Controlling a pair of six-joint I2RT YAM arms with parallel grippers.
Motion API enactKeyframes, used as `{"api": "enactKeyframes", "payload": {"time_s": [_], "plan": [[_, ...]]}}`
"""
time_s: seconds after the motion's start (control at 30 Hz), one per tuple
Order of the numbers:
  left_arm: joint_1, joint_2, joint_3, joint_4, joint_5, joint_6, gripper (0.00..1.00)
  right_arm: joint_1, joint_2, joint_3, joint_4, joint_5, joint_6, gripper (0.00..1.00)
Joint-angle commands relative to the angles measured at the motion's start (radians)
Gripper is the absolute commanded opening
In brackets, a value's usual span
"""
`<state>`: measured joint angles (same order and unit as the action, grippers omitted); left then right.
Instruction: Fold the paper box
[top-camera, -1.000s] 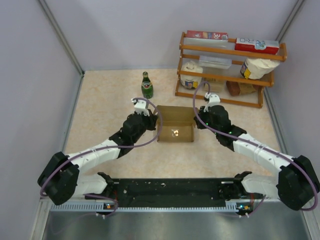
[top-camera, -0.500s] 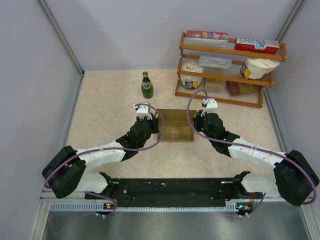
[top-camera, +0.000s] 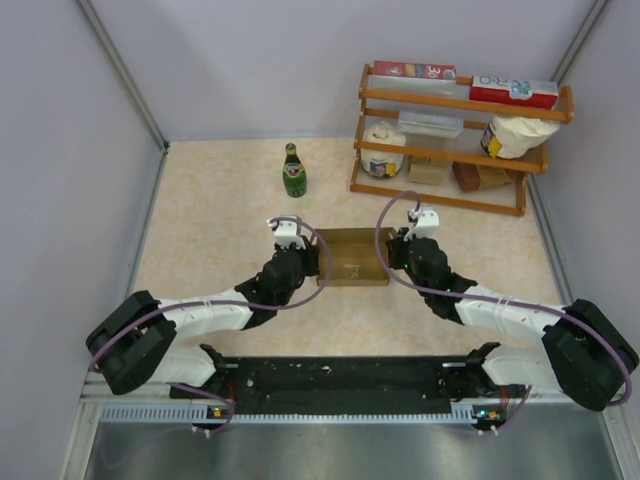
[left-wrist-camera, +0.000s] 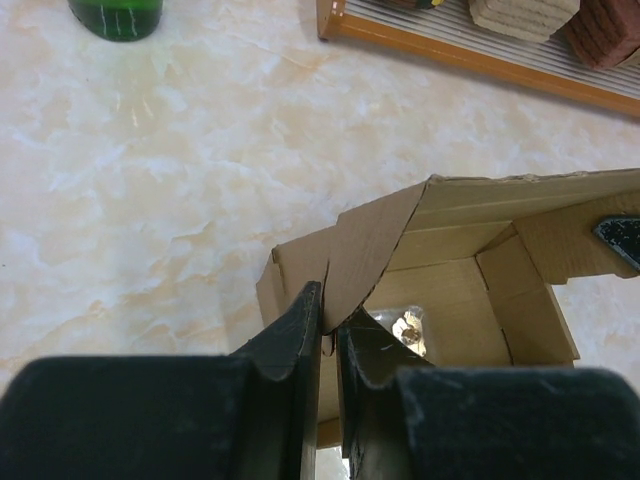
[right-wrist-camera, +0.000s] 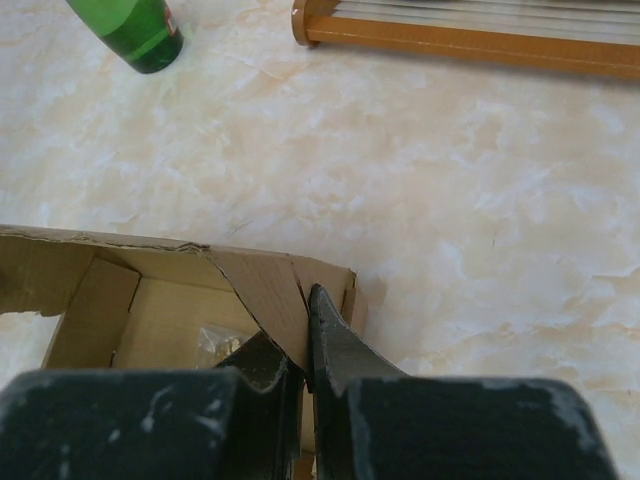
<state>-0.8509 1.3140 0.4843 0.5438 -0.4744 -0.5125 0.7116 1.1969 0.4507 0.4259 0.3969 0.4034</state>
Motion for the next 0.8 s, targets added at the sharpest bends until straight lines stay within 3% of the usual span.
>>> {"api": "enactKeyframes", "payload": {"time_s": [0.0,0.53,0.77], "plan": [[-0.016,0.008,-0.023,0.004,-0.013,-0.032,0.14,0.017,0.009,-0.014,0.033,0.013,0.037,0.00],[-0.043,-0.015,-0.092,-0.007,-0.027,-0.075,0.13,0.060,-0.023,-0.115,0.059,0.029,0.049,0.01],[-0.048,-0.047,-0.110,-0.024,-0.043,-0.080,0.13,0.078,-0.071,-0.142,0.054,0.045,0.041,0.19]]}}
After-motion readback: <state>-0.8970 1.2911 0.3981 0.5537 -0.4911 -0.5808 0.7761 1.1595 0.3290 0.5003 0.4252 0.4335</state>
